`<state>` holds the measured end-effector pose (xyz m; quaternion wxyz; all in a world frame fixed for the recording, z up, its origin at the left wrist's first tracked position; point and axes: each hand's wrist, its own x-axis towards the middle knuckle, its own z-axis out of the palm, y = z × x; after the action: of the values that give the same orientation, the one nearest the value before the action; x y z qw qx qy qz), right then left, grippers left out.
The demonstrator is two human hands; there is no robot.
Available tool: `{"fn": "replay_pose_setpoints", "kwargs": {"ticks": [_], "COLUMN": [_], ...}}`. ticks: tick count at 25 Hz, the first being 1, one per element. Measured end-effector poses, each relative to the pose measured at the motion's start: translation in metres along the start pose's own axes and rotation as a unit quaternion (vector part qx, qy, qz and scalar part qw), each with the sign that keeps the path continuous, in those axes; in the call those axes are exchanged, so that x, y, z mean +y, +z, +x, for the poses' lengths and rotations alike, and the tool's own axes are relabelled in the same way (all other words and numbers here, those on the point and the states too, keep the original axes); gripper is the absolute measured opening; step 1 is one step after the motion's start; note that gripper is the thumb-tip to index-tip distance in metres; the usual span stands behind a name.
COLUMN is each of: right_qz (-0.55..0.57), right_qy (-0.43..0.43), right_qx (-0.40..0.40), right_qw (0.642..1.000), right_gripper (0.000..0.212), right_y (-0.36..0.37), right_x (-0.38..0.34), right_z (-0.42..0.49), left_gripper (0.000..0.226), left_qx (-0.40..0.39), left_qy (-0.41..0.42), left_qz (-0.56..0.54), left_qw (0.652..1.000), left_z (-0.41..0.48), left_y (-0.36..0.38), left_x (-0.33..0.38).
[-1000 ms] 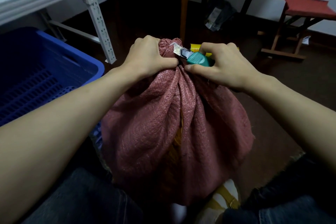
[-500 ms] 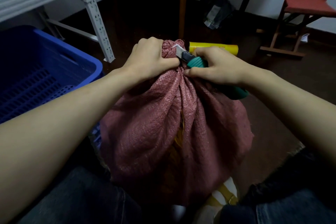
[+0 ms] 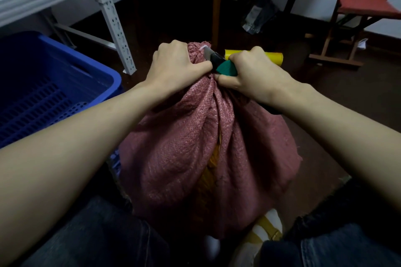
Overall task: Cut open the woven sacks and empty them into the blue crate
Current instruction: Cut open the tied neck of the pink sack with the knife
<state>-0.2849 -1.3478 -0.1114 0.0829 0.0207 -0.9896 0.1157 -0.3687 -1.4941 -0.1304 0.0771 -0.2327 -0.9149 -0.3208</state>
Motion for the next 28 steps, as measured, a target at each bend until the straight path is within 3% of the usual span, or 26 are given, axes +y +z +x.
{"fn": "replay_pose_setpoints", "kwargs": {"ticks": [14,18,24,28], "right_qz": [0.016,-0.003,0.018,0.059], "right_qy": [0.008,0.031,0.041,0.053], "right_qx": [0.039,0.053,0.092,0.105], "right_qw": [0.999,0.998,0.995,0.991], "right_gripper": [0.036,0.031,0.037,0.029], "right_y": [-0.001,0.004,0.009,0.014], "right_x": [-0.005,-0.009,-0.019,-0.020], "right_z": [0.003,0.006,0.008,0.010], "left_gripper": [0.053,0.035,0.022,0.030], "left_qx": [-0.028,-0.045,-0.043,-0.050], "left_qy": [-0.007,-0.049,-0.097,-0.118], "left_qz": [-0.029,-0.056,-0.161,-0.258], "left_qw": [0.999,0.996,0.981,0.957], "left_z": [-0.001,-0.003,0.000,-0.001], "left_y": [-0.004,-0.004,-0.003,-0.004], "left_x": [0.000,0.004,0.001,0.000]}}
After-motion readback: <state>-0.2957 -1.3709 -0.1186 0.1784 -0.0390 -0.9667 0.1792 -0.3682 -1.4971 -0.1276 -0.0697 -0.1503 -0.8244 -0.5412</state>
